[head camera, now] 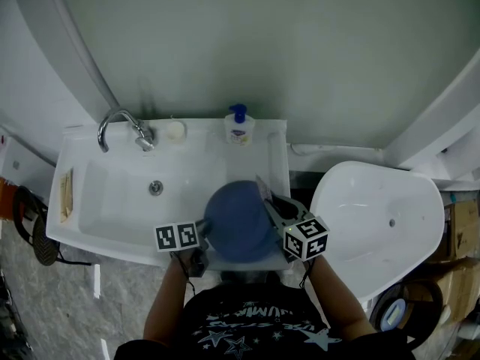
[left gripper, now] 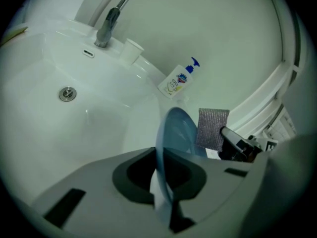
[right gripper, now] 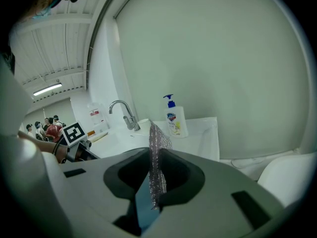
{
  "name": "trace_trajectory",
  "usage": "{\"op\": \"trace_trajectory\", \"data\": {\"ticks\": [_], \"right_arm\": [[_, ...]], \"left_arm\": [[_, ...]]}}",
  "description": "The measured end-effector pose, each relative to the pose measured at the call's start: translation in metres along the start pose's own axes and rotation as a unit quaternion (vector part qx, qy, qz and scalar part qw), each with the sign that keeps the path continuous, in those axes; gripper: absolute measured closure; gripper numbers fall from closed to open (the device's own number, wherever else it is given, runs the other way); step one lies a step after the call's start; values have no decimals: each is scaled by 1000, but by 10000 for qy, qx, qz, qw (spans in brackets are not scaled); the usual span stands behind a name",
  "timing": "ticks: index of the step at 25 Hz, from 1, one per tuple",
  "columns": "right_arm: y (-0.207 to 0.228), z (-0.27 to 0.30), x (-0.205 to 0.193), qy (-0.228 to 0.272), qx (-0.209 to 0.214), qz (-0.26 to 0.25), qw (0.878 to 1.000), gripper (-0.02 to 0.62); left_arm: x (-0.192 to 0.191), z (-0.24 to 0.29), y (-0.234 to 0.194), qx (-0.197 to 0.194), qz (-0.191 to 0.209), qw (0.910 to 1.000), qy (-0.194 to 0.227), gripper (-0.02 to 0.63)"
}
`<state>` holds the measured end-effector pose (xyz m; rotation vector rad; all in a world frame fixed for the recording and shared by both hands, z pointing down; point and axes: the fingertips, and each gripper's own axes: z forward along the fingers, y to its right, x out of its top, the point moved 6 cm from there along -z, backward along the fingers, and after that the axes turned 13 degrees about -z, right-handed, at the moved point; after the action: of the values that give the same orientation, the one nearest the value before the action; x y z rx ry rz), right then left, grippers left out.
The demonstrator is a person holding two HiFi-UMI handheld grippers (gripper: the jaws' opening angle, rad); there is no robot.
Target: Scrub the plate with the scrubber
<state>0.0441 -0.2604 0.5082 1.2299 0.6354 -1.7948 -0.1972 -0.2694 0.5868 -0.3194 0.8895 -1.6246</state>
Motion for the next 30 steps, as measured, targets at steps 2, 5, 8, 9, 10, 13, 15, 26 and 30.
{"op": "trace_trajectory", "data": {"ticks": [2, 5, 8, 9, 10, 13, 15, 26, 30], "right_arm": [[0, -3, 1, 24, 26, -12, 10000, 517], [0, -6, 1, 61, 84, -23, 9999, 517], [-2, -9, 1, 94, 158, -50, 9998, 517], [-3, -10, 1, 104, 193, -65, 9997, 517], [-4, -11, 1, 112, 231, -82, 9996, 517], [-7, -13, 2, 127, 346, -154, 9992, 517], [-10, -13, 3, 86, 422, -258, 9987, 517], [-27, -6, 25, -390, 636, -1542, 9852, 517], [-37, -3, 29, -709, 599, -2431, 9656, 517]], "left_arm": [[-1, -3, 1, 4, -53, 10000, 57, 570], [-3, -7, 3, -62, -209, 9996, 162, 569], [-7, -12, 3, -75, -334, 9989, 332, 569], [-8, -14, 3, -65, -364, 9986, 390, 569], [-10, -16, 4, -53, -391, 9982, 444, 569], [-13, -22, 5, -20, -486, 9970, 600, 569], [-16, -26, 7, -35, -588, 9956, 725, 569], [-30, -39, 23, -214, -970, 9877, 1206, 569], [-36, -41, 29, -244, -1036, 9857, 1305, 569]]}}
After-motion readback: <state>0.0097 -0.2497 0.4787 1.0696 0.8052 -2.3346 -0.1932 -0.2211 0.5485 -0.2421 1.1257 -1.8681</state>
